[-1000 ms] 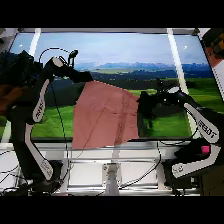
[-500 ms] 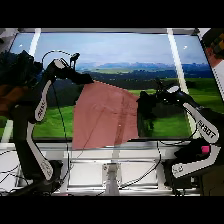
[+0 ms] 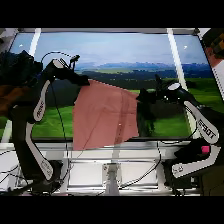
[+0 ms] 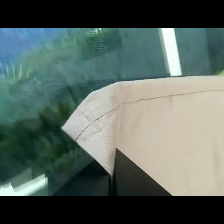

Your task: Fold the clothes and pants, and hang the long-sleeved shirts on hangers.

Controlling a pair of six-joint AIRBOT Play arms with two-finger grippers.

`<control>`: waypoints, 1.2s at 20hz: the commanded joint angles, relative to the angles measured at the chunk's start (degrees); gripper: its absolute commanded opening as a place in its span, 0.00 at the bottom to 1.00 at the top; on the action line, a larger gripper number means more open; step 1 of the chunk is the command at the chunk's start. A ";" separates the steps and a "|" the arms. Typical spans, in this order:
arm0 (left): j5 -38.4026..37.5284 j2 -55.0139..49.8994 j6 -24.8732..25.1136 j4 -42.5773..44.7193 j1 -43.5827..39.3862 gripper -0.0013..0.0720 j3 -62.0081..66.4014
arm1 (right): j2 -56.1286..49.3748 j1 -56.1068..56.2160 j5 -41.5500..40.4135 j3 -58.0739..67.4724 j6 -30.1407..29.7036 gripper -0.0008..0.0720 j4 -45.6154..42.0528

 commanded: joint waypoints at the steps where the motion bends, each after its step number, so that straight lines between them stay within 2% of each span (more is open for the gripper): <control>1: 1.38 3.63 8.94 -0.13 1.60 0.03 0.07 | 0.07 0.04 2.78 6.01 -5.11 0.03 -1.51; 6: 8.37 10.75 29.97 -0.22 1.38 0.03 0.07 | 0.07 0.04 1.75 13.20 -5.84 0.03 -3.17; 8: 8.24 12.55 33.57 -0.17 0.85 0.03 0.07 | 0.11 0.04 2.56 15.10 -10.88 0.03 -3.15; 11: 8.04 14.97 33.55 -0.17 0.70 0.03 0.07 | 1.27 0.37 3.23 15.50 -14.19 0.03 -4.44; 14: 6.64 17.09 33.53 -0.15 0.46 0.03 0.07 | 2.86 0.35 2.40 15.50 -14.53 0.03 -7.80; 18: 0.79 17.94 33.51 -0.11 -0.92 0.03 0.04 | 3.32 0.90 3.69 15.50 -15.61 0.03 -8.24; 20: 1.84 18.71 33.48 2.14 -2.29 0.02 0.04 | 4.33 1.81 1.40 15.50 -17.38 0.02 -9.31; 21: 3.52 19.02 32.26 5.84 -3.21 0.02 0.04 | 4.98 2.49 -1.40 15.50 -17.35 0.02 -10.62; 24: 7.76 19.15 22.69 17.07 -6.73 0.02 -0.42 | 5.90 5.38 -8.90 15.28 -17.11 0.02 -12.31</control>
